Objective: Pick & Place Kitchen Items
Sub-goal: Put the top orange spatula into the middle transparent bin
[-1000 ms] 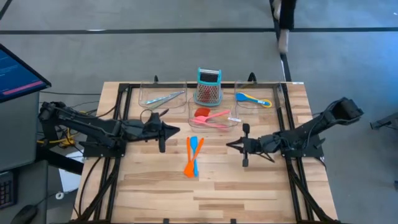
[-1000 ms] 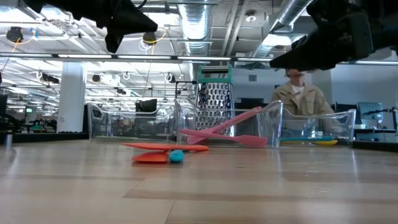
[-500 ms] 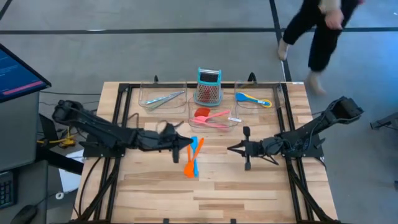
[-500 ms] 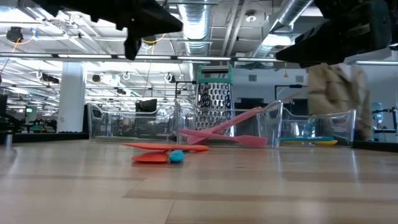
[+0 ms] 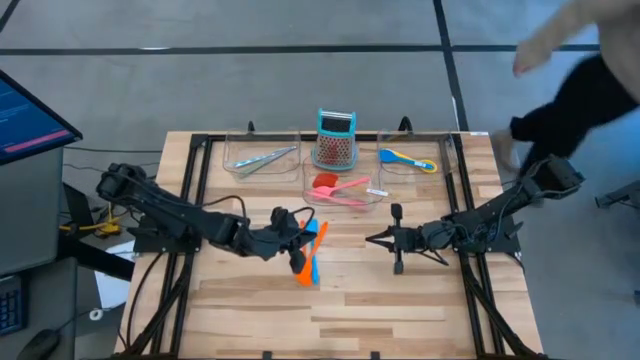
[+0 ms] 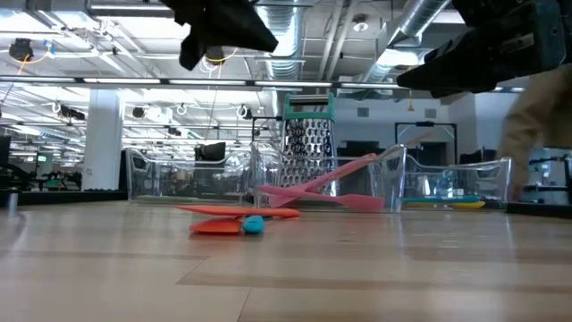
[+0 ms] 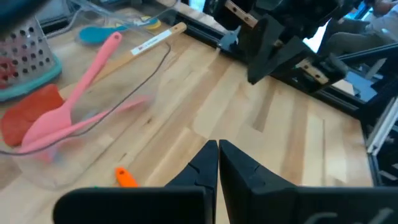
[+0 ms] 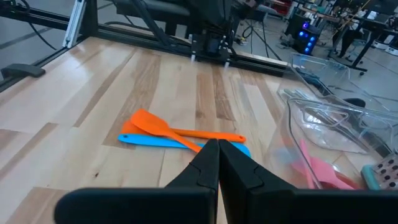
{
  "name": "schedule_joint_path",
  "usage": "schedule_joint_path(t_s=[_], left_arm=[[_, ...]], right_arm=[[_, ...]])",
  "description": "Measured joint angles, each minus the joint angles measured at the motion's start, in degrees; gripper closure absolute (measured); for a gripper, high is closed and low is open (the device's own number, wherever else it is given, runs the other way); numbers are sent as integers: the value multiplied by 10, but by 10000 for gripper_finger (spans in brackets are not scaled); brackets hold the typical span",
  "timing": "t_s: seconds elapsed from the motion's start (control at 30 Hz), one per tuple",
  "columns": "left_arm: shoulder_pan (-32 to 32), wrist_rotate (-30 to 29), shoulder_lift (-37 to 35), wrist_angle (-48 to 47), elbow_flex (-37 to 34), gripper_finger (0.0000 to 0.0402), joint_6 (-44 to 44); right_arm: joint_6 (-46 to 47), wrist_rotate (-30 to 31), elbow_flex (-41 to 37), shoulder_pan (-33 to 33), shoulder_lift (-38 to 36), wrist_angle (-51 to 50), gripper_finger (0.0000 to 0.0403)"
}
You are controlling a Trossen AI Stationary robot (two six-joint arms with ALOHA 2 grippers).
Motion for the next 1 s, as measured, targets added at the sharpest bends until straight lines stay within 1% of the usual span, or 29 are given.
schedule_joint_path(t_s=[0.1,0.2,0.33,0.47,0.53,0.67,0.87,0.93,1.0], left_arm=[[-9,-2,0,-36,24,399,-22],[-14,-3,14,-40,45,400,-23],[-11,7,66,-53,84,400,-24],[-1,52,132,-81,133,400,-28],[7,79,159,-113,162,400,-43],[33,130,203,-211,201,400,-96],[73,217,244,-301,246,400,-120],[87,232,252,-318,258,400,-121],[97,236,254,-344,269,400,-114]], right_arm=[[0,0,0,0,0,0,403],[-2,0,0,0,0,0,403],[-4,0,0,0,0,-4,403],[1,0,0,0,0,-9,403],[6,0,0,0,0,-11,403],[9,0,0,-1,0,-17,403],[11,0,0,-7,1,-22,403],[11,0,0,-11,2,-27,403],[11,0,0,-15,2,-31,403]])
